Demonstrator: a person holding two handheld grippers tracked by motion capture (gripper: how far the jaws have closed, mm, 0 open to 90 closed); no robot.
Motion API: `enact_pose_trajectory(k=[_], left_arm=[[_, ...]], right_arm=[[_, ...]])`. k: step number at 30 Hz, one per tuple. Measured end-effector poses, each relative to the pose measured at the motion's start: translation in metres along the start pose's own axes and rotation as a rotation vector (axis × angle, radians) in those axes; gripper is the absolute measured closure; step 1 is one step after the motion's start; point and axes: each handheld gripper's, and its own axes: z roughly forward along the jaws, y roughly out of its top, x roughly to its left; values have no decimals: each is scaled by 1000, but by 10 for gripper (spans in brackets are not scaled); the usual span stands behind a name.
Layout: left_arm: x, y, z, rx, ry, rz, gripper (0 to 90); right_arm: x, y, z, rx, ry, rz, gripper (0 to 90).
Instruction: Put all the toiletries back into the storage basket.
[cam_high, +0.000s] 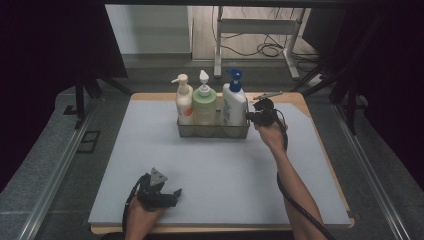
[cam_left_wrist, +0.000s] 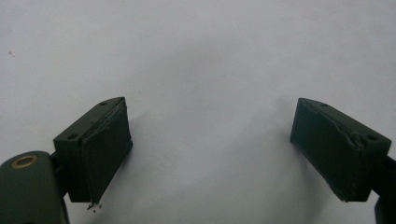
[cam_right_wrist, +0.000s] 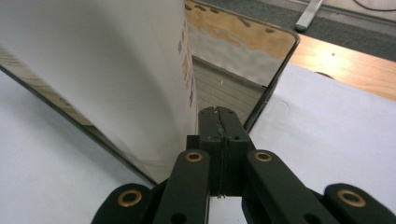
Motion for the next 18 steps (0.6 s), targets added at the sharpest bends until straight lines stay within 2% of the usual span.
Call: enact_pose_trajectory(k=[8, 14, 18], left_arm=[[0, 0, 0, -1, 0, -1, 117], [0, 0, 0, -2, 0, -2, 117], [0, 0, 0, -2, -1, -3, 117]], right_arm=[[-1, -2, 16, 23, 22, 25, 890], [-1, -1, 21, 31, 21, 34, 891], [-3, -2, 23, 32, 40, 56, 891]])
